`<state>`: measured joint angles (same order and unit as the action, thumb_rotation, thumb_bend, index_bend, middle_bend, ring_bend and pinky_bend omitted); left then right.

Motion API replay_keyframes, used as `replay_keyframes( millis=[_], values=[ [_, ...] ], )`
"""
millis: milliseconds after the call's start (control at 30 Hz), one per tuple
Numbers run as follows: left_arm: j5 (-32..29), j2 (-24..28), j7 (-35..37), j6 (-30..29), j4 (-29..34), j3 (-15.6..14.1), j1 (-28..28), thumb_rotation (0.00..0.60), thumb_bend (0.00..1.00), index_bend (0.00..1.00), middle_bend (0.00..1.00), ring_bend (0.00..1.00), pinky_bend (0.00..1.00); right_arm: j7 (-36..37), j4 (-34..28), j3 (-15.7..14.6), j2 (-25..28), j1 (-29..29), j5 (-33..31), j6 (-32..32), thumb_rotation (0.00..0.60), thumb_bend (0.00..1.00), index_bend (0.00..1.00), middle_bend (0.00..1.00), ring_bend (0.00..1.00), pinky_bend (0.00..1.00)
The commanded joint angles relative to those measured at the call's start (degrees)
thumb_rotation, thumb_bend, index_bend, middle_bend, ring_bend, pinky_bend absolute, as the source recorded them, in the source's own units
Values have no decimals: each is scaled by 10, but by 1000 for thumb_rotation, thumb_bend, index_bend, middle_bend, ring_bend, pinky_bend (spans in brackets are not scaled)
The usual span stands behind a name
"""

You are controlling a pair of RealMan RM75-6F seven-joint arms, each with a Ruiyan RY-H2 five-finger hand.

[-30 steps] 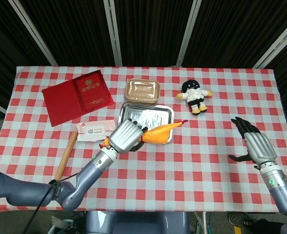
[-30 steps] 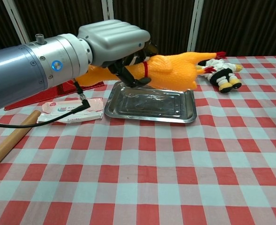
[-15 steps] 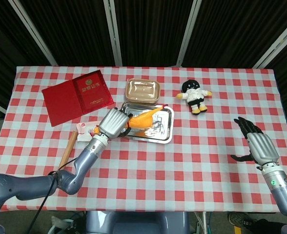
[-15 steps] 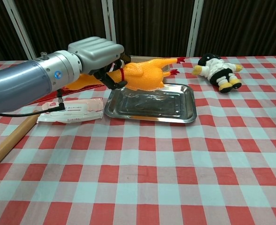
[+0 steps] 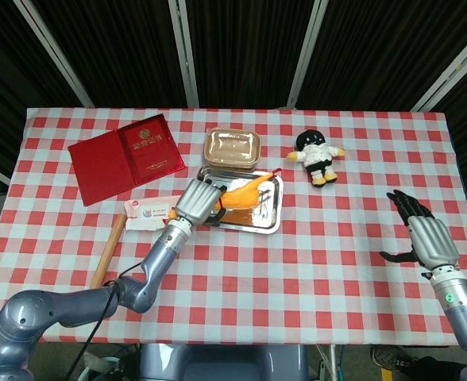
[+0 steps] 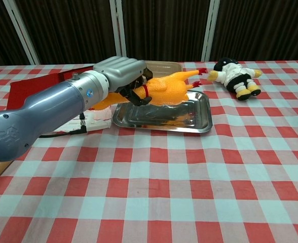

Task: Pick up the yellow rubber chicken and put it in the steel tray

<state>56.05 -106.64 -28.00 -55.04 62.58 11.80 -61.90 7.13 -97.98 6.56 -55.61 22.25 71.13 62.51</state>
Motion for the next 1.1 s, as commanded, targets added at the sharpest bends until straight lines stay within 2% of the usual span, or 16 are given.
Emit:
replay_keyframes(
  millis=[33, 133, 267, 533, 767, 933, 1100],
  values=[
    [-7, 1, -9, 3, 11, 7, 2, 600, 242, 54, 105, 86, 181, 5, 2, 1, 1, -3, 2, 3, 600, 80, 0, 0, 0, 126],
    [-4, 8, -13, 0, 24, 9, 5, 600, 232, 30, 65, 44, 128, 10, 3, 0, 2, -6, 6, 3, 600, 80, 0, 0, 0, 126],
    [3, 23, -15, -4, 50, 7, 16, 600, 166, 0, 3, 0, 62, 19, 7, 0, 1, -10, 9, 2, 600, 80, 0, 0, 0, 126],
    [50, 72, 13, -43, 118, 7, 43, 600, 151, 7, 22, 0, 34, 23, 10, 2, 5, -15, 16, 6, 600, 80, 0, 0, 0, 126],
    [86, 179, 42, -127, 242, -6, 122, 600, 152, 116, 132, 35, 35, 7, 20, 6, 0, -22, 9, 20, 600, 80, 0, 0, 0, 126],
    [107, 267, 77, -169, 323, -40, 191, 600, 153, 159, 135, 35, 35, -15, 29, 9, -13, -28, 0, 36, 600, 86, 0, 0, 0, 126],
    [131, 326, 127, -208, 349, -76, 255, 600, 153, 180, 142, 35, 35, -38, 43, 9, -32, -37, -1, 59, 600, 86, 0, 0, 0, 126]
  ],
)
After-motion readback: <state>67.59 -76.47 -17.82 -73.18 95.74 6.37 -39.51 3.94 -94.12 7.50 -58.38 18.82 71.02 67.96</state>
